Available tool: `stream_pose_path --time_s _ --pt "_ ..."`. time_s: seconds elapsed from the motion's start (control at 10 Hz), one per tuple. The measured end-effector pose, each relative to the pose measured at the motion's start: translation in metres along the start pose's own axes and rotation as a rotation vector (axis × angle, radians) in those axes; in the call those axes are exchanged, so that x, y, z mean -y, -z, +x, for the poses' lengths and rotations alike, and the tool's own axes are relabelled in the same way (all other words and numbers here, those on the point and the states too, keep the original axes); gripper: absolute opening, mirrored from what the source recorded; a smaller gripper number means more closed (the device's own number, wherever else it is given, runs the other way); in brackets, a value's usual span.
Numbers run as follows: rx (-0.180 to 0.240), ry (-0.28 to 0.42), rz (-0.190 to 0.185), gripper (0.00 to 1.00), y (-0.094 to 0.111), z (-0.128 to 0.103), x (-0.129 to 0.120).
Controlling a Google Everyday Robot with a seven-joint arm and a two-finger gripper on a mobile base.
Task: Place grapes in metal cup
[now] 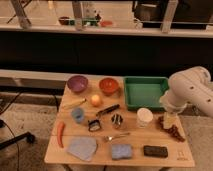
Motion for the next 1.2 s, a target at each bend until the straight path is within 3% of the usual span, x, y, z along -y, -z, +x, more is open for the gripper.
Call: stream_pose_path --time_s 0.2,0.4,0.5,0.8,1.2 --pt "-0.017 -0.034 0.032 0.8 0.002 0.01 0.02" --pt "-0.019 -0.063 0.039 0.8 0.001 0.013 0.026" --pt "-0.02 -0.111 0.035 0.8 -0.003 0.023 0.027" --pt "-0.013 -0.17 -0.008 0.8 -0.014 0.025 0.011" --pt "-0.017 -0.188 -0.02 0.8 -0.022 0.027 -0.005"
